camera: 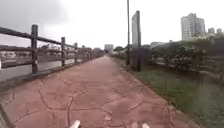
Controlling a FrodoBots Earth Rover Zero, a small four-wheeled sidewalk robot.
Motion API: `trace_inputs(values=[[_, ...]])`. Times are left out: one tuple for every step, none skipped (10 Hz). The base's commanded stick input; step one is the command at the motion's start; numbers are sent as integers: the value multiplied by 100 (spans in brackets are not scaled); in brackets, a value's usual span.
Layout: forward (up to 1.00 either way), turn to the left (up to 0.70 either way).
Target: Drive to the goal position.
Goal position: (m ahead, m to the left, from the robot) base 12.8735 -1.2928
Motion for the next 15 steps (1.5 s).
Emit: trace_inputs(values=[[70,17],[70,20],[70,0],[70,0],[70,0],[70,0],[70,0],[70,0],[70,0],[70,0],[70,0],[70,0],[70,0],[70,0],[70,0]])
